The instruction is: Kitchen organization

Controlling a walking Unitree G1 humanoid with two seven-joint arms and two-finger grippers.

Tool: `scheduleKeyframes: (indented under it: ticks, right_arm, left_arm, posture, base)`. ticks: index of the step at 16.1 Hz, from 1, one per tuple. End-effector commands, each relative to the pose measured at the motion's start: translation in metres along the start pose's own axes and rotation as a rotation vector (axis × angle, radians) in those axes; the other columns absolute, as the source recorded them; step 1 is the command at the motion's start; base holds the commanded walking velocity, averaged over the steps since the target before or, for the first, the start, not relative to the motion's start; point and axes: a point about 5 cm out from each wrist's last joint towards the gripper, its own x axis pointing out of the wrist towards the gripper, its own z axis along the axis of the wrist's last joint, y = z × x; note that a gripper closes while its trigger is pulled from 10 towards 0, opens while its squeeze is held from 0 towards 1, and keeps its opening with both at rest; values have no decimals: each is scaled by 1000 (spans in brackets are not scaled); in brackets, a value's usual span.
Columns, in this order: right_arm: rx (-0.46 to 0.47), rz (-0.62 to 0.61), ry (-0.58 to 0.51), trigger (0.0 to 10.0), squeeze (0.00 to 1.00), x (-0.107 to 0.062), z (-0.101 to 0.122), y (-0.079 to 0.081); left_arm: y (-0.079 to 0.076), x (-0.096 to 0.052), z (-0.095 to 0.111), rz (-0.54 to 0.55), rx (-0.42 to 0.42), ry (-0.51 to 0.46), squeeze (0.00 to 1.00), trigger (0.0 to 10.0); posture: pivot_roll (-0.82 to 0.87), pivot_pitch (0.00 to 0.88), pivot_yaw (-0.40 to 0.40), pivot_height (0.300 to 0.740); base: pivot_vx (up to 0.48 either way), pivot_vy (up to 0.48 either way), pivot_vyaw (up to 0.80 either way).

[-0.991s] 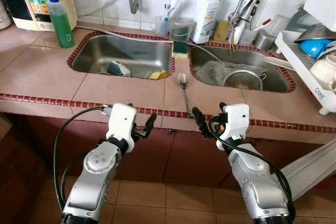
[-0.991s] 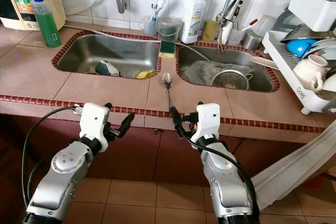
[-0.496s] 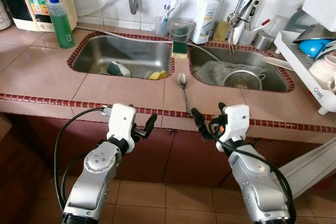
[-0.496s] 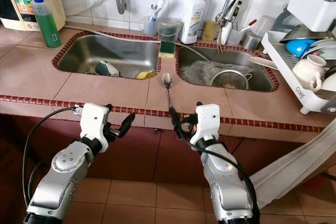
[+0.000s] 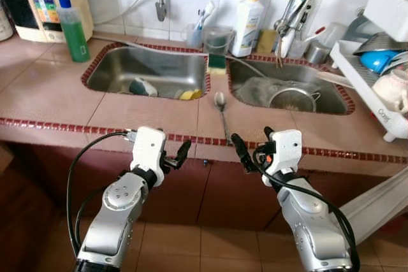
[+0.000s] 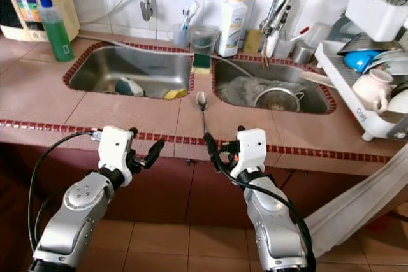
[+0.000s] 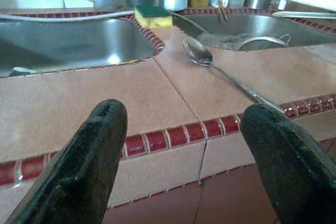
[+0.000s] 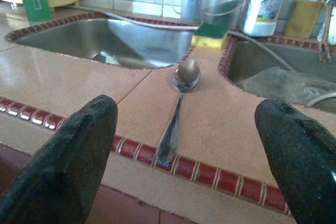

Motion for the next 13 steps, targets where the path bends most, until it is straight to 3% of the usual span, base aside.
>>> scheduleKeyframes:
  ticks: [1,13]
  right_arm:
    - [-4,0,-14,10000,0,-2,4,-1]
    - [-4,-6,-14,10000,0,-2,4,-2]
  left_arm:
    - [-4,1,5,-18,14,-15,0,10000]
    - [-2,1,6,-12,16,-15,0,10000]
  posture:
    - [-23,0,-80,740]
    - [-26,0,-78,740]
  base:
    - [270,0,0]
    - [285,0,0]
